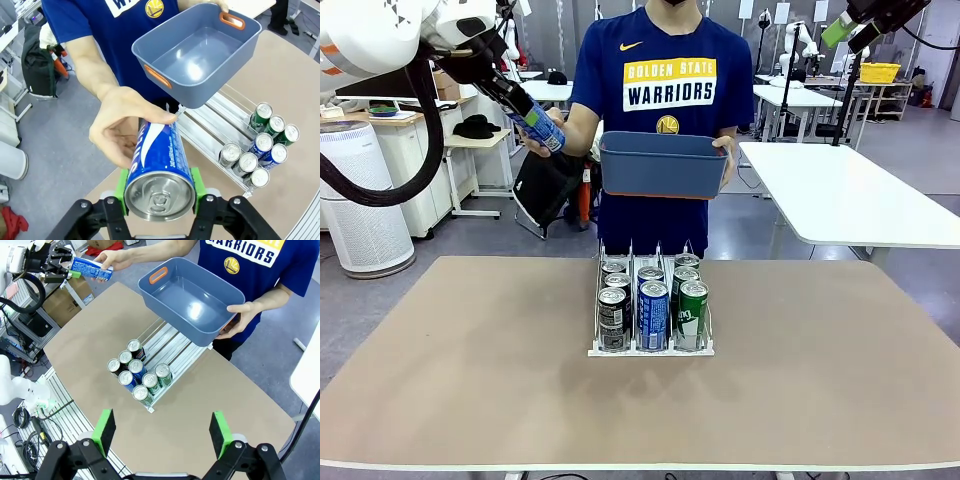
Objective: Fill the beverage cans into the dispenser.
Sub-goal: Pick up the Ionic drink handed by the human, then place the picked Ionic drink in the line of the Automatic Can Dispenser with the same cans.
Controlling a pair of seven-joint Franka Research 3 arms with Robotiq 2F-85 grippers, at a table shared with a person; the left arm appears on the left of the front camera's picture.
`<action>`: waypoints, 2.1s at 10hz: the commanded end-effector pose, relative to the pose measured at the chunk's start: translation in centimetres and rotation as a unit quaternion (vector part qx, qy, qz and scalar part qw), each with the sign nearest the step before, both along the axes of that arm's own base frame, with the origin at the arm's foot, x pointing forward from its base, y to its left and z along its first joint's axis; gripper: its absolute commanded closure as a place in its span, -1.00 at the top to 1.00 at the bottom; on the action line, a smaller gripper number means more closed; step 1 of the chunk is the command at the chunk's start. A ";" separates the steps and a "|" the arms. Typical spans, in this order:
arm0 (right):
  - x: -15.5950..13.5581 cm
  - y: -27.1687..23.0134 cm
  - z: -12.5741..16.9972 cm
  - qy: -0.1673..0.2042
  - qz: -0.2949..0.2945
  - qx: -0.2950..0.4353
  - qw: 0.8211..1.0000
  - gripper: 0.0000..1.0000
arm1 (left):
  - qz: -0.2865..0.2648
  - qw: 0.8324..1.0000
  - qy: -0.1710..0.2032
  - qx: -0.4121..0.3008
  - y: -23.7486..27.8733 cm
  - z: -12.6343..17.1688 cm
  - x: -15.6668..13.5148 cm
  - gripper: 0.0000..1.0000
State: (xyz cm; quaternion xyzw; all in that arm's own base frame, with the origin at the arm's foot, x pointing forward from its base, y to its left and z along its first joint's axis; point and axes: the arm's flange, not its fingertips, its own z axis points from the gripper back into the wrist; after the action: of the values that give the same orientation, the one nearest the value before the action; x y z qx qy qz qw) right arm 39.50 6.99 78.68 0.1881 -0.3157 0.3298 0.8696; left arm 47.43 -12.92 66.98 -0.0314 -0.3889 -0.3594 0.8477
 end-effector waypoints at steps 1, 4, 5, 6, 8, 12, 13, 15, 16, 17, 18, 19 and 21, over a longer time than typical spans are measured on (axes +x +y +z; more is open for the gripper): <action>-0.3 0.0 -0.2 0.001 0.002 0.001 1.000 1.00 | -0.013 1.000 -0.005 0.003 0.1 0.0 0.0 -0.87; -0.3 0.0 -0.2 0.001 0.002 0.001 1.000 1.00 | -0.013 1.000 -0.005 0.003 0.1 0.0 0.0 -0.87; -0.3 0.0 -0.2 0.001 0.002 0.001 1.000 1.00 | -0.013 1.000 -0.005 0.003 0.1 0.0 0.0 -0.87; -0.3 0.0 -0.2 0.001 0.002 0.001 1.000 1.00 | -0.013 1.000 -0.005 0.003 0.1 0.0 0.0 -0.87; -0.3 0.0 -0.2 0.001 0.002 0.001 1.000 1.00 | -0.013 1.000 -0.005 0.003 0.1 0.0 0.0 -0.87; -0.3 0.0 -0.2 0.001 0.002 0.001 1.000 1.00 | -0.013 1.000 -0.005 0.003 0.1 0.0 0.0 -0.87; -0.3 0.0 -0.2 0.001 0.002 0.001 1.000 1.00 | -0.013 1.000 -0.005 0.003 0.1 0.0 0.0 -0.87; -0.3 0.0 -0.2 0.001 0.002 0.001 1.000 1.00 | -0.013 1.000 -0.005 0.003 0.1 0.0 0.0 -0.87; -0.3 0.0 -0.2 0.001 0.002 0.001 1.000 1.00 | -0.013 1.000 -0.005 0.003 0.1 0.0 0.0 -0.87; -0.3 0.0 -0.2 0.001 0.002 0.001 1.000 1.00 | -0.013 1.000 -0.005 0.003 0.1 0.0 0.0 -0.87; -0.3 0.0 -0.2 0.001 0.002 0.001 1.000 1.00 | -0.013 1.000 -0.005 0.003 0.1 0.0 0.0 -0.87; -0.3 0.0 -0.2 0.001 0.002 0.001 1.000 1.00 | -0.013 1.000 -0.005 0.003 0.1 0.0 0.0 -0.87; -0.3 0.0 -0.2 0.001 0.002 0.001 1.000 1.00 | -0.013 1.000 -0.005 0.003 0.1 0.0 0.0 -0.87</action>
State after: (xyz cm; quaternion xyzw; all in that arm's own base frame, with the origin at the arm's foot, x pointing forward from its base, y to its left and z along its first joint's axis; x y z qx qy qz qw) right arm 39.50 6.99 78.68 0.1881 -0.3157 0.3298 0.8696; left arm 47.42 -13.26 66.85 -0.0296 -0.3867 -0.3647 0.8465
